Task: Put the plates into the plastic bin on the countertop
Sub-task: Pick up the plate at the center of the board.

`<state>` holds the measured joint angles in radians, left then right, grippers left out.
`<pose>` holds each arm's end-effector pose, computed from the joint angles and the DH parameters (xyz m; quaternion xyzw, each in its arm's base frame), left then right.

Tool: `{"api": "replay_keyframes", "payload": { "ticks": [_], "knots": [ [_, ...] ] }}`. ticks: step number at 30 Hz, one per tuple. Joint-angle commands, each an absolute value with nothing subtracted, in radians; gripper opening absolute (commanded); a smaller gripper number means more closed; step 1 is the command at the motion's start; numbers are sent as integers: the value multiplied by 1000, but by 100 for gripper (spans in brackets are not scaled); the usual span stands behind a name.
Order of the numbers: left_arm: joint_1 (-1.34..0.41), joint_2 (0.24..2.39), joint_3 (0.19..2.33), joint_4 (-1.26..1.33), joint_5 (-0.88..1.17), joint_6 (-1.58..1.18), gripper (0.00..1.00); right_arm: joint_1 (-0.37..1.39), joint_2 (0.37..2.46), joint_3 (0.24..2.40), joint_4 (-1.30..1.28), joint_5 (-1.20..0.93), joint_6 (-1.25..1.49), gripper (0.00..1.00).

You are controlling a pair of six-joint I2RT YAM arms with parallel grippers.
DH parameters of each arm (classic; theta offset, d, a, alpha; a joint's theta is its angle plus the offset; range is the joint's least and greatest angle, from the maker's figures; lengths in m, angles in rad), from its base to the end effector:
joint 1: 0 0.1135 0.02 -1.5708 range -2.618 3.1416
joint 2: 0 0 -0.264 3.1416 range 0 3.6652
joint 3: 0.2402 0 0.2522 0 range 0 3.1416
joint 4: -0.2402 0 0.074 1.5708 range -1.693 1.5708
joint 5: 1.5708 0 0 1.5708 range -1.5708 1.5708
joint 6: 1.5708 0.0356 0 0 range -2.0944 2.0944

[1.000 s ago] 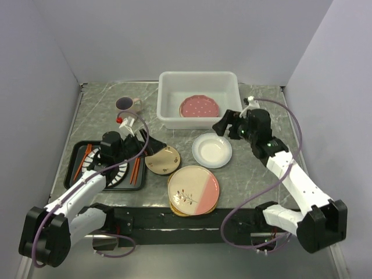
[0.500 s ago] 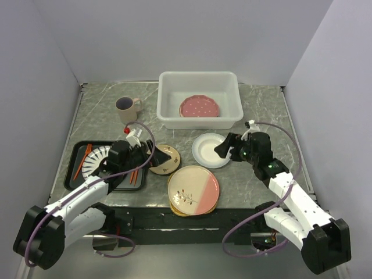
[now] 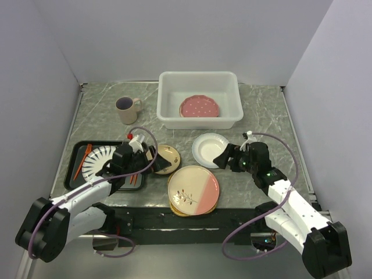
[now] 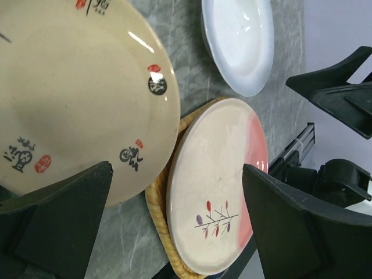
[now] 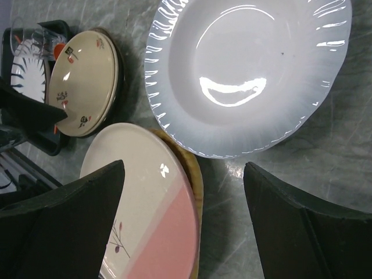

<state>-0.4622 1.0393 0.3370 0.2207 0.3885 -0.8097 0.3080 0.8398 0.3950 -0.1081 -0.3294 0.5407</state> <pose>0.1790 -0.1043 0.1791 -0.0466 0.8439 -0.4347 0.3109 0.1703 0.0662 0.2023 0.0207 0.8649 0.3284 0.3791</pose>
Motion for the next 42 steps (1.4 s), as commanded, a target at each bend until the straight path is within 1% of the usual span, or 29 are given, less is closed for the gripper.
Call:
{"api": "replay_keyframes", "payload": {
  "ticks": [1,12,18,29,42],
  "knots": [
    [-474,1055,334,270,416,-804,99,313,810,362,-51,-376,563,89],
    [-515,1049,318,281,436,-805,99,314,811,290,-6,-443,600,89],
    [-541,1011,302,287,425,-821,99,314,801,273,-5,-462,611,89],
    [-574,946,272,253,422,-824,99,313,815,258,-3,-482,614,88],
    [-606,896,209,282,428,-861,99,313,821,250,-3,-485,614,88]
  ]
}}
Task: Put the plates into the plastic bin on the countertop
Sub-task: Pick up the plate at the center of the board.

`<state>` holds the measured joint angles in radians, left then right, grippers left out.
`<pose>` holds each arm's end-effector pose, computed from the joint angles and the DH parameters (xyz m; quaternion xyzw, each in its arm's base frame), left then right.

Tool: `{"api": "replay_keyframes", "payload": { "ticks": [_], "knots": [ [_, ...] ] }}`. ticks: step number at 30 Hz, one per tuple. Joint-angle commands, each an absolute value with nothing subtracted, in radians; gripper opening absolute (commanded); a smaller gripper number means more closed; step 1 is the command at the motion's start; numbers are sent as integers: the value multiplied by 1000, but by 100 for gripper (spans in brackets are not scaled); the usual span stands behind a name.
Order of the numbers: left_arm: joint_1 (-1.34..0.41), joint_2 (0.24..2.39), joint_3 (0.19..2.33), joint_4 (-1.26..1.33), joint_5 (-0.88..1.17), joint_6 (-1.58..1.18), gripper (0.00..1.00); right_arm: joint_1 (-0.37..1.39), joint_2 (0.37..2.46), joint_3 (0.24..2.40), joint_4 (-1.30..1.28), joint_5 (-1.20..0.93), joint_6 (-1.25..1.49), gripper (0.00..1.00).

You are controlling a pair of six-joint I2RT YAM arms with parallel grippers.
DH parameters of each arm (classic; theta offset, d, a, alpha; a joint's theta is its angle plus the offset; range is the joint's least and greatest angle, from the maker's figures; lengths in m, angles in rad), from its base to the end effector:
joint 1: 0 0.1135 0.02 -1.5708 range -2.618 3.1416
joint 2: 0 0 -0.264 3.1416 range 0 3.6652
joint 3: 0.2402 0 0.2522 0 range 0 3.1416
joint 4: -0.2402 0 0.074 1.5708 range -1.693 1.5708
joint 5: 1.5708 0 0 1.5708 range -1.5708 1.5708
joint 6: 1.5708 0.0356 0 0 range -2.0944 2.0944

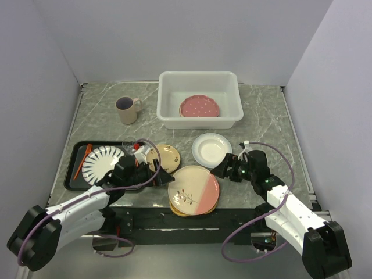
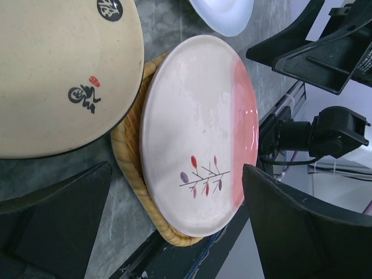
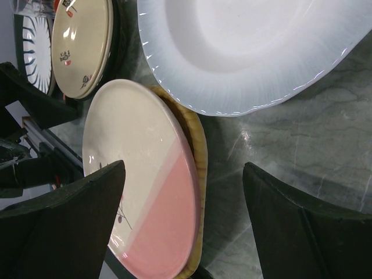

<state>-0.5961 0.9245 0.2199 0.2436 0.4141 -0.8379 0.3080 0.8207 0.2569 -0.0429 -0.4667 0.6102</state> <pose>0.1425 -0.1140 0.1639 0.0072 0.8388 -0.4705 0.2738 0.1534 0.0656 0.1661 0.0238 0.8683 0.3835 0.3135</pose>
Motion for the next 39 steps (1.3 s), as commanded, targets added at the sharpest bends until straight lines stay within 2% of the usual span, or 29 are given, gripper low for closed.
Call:
{"api": "replay_keyframes", "payload": {
  "ticks": [1,14,22,25,27,32,37,38,39],
  "knots": [
    [-606,894,207,284,428,-865,99,313,819,250,-3,-485,615,88],
    [-644,923,201,324,428,-890,99,313,808,244,-9,-506,615,87],
    [-680,972,198,367,419,-903,99,313,822,224,-29,-551,615,82],
    [-689,994,198,382,416,-907,99,313,830,210,-20,-578,630,77],
    [-696,1006,199,388,416,-908,99,314,841,206,-23,-586,638,65],
    [-712,1014,204,397,411,-914,99,313,861,204,-15,-627,640,49],
    [-721,1020,207,408,402,-920,99,313,868,215,-37,-664,627,48],
    [-726,1023,209,411,402,-923,99,313,867,215,-37,-669,627,43],
    [-727,1025,209,419,402,-926,99,313,864,213,-37,-673,632,42]
  ]
}}
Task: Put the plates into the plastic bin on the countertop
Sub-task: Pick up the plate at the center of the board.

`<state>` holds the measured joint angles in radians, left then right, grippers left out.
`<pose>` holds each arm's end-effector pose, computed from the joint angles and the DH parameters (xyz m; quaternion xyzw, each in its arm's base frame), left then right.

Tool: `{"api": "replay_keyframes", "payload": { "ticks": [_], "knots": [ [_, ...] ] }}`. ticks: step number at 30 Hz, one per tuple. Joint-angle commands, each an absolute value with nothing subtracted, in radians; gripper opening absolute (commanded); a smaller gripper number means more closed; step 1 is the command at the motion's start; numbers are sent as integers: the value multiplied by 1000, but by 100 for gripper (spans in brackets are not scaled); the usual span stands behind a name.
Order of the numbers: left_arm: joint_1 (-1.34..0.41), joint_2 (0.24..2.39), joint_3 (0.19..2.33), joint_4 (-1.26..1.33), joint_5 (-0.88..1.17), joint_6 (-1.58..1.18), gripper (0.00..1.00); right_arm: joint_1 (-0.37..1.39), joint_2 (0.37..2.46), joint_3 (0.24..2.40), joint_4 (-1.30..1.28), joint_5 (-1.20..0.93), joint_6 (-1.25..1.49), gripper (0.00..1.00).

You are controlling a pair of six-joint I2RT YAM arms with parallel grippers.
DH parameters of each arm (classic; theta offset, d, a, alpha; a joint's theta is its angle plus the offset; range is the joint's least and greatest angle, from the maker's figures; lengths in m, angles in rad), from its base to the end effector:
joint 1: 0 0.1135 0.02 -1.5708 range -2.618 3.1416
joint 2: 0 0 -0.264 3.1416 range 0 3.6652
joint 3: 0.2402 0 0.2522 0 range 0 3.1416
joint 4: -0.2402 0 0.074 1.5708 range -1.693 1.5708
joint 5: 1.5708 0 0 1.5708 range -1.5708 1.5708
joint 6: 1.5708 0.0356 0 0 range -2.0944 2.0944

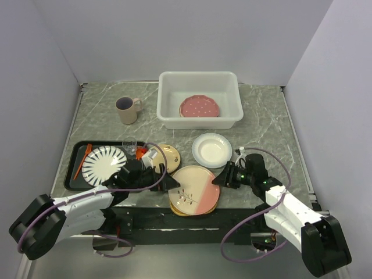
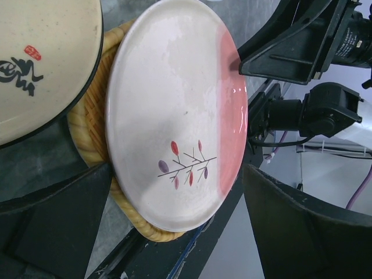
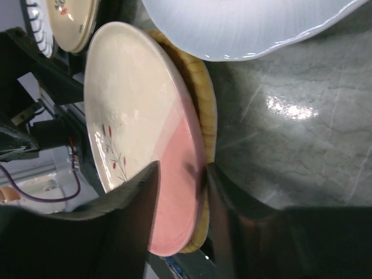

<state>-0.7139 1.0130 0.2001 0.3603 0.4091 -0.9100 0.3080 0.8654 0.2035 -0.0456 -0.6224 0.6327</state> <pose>0.1329 -0.1339 0.1542 0.0260 0.8366 -0.4954 0.2324 0.1435 0.0674 0.1444 0.0133 0.8740 0.4284 0.2290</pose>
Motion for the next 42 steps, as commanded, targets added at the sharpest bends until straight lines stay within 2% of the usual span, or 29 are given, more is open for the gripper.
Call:
{"api": "replay_keyframes", "payload": {
  "ticks": [1,13,32,35,38,39,40,42],
  "knots": [
    [-727,1031,209,423,402,-928,99,313,856,207,-20,-695,637,41],
    [-747,1069,229,451,387,-934,99,314,766,176,100,-839,710,34],
    [-776,1068,271,453,348,-950,99,314,804,137,238,-931,749,35],
    [-778,1052,282,431,338,-943,99,314,804,138,238,-928,749,29],
    [-778,1045,285,426,334,-945,99,316,802,140,241,-930,749,17],
    [-778,1045,285,428,334,-943,99,316,798,143,239,-925,749,5],
    [-778,1043,288,426,334,-942,99,316,796,144,236,-925,747,0],
    [-778,1043,293,420,334,-940,99,314,790,144,233,-923,749,0]
  ]
}}
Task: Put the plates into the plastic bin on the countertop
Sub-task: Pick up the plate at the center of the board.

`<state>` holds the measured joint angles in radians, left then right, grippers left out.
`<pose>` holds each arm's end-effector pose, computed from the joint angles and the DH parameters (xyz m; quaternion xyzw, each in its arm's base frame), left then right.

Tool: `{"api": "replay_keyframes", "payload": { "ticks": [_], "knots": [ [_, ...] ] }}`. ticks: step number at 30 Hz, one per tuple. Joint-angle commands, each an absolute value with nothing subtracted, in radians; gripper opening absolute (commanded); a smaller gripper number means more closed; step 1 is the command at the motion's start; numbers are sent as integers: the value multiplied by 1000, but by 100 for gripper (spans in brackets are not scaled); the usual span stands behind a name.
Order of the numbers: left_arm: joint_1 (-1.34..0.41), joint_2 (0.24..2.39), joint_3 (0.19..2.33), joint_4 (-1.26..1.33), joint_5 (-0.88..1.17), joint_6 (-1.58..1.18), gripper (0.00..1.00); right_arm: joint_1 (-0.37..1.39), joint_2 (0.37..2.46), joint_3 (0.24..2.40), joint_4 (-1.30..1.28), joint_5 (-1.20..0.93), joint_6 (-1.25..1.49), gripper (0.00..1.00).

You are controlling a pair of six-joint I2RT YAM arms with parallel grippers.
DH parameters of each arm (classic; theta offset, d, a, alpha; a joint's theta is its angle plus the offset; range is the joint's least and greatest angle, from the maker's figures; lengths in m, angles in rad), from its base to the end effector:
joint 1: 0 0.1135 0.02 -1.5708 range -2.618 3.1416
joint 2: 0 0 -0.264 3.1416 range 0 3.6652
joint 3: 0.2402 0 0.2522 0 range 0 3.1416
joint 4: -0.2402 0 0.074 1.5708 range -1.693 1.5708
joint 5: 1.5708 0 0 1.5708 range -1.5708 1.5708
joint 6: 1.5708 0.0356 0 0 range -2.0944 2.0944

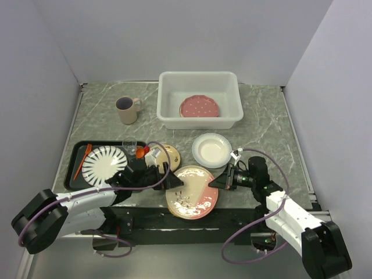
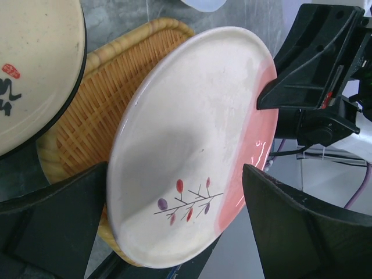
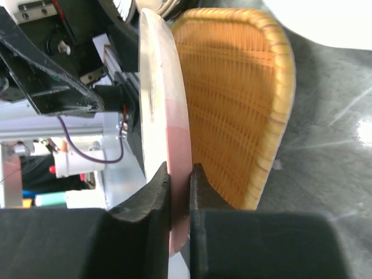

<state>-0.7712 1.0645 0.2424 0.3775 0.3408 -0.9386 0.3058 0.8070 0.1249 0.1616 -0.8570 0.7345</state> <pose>0.1350 -0.1478 0.1595 0.0205 0.8380 -0.4910 0.2371 0.1347 0.0708 0.1479 -0.0361 0.8133 0.5386 0.2170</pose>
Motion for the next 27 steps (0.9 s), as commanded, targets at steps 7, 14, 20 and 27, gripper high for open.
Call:
{"api": "replay_keyframes", "payload": {
  "ticks": [7,14,20,27],
  "knots": [
    [-779,1046,318,397,325,-922,99,314,762,161,192,-902,736,0],
    [-779,1035,365,307,279,-865,99,314,756,182,173,-897,733,0],
    [-778,1051,431,227,258,-807,99,314,746,198,164,-893,736,0],
    [-778,1057,492,172,224,-775,99,314,746,221,143,-890,730,0]
  ]
}}
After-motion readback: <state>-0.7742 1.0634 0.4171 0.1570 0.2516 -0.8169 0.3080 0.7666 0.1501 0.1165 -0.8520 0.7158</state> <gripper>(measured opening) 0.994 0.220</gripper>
